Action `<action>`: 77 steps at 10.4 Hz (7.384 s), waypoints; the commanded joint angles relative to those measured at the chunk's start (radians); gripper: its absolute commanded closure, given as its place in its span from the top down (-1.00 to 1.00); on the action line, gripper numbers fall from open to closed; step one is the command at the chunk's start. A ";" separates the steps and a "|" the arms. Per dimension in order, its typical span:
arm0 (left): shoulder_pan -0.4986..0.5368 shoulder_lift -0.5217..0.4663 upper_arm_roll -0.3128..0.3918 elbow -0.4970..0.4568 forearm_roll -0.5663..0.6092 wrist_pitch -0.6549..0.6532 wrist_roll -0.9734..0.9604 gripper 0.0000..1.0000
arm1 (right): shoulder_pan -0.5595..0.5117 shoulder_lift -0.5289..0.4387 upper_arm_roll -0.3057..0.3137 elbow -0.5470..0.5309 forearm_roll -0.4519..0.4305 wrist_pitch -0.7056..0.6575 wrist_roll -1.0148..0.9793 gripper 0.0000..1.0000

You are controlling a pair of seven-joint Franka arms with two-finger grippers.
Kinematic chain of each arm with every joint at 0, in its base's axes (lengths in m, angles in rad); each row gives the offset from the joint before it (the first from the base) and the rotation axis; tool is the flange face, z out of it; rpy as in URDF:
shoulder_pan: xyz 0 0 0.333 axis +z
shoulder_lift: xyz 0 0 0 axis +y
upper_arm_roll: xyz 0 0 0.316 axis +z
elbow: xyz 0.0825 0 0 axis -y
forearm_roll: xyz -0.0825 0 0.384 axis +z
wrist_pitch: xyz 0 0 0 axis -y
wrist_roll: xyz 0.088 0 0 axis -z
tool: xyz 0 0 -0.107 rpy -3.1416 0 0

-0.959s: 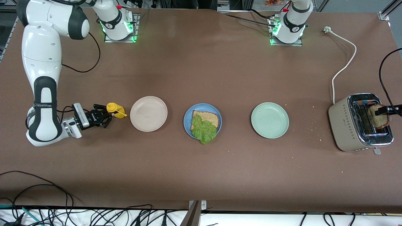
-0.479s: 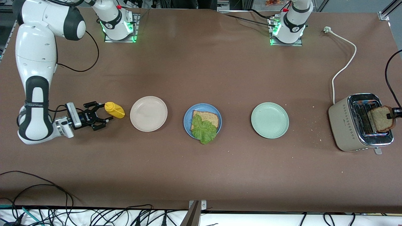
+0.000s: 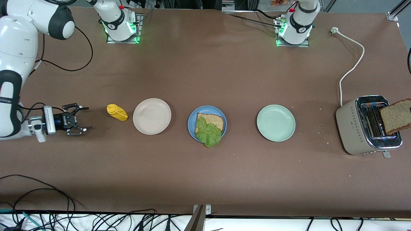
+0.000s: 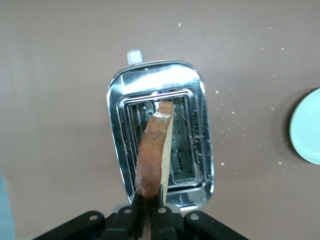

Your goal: Make sandwich in blue plate with both arms

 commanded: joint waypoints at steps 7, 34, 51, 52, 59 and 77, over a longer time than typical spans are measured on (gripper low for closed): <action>0.001 -0.089 -0.186 0.071 -0.029 -0.139 0.012 -1.00 | 0.161 -0.422 -0.016 -0.024 -0.192 -0.032 0.998 1.00; -0.821 0.460 -0.040 0.074 -0.991 0.450 -0.419 -1.00 | 0.140 -0.986 0.314 -0.314 -1.010 0.342 2.196 1.00; -0.714 0.300 0.045 0.017 -0.781 0.310 -0.407 1.00 | 0.144 -0.974 0.317 -0.318 -0.993 0.344 2.211 1.00; -0.697 0.245 0.037 0.016 -0.619 0.310 -0.407 1.00 | 0.144 -0.974 0.317 -0.318 -0.992 0.344 2.211 1.00; -0.566 -0.232 0.049 -0.233 -0.180 0.208 -0.416 1.00 | 0.143 -0.974 0.317 -0.320 -0.984 0.344 2.206 1.00; -0.464 -0.477 0.046 -0.228 0.002 -0.343 -0.583 1.00 | 0.144 -0.974 0.317 -0.320 -0.984 0.342 2.206 1.00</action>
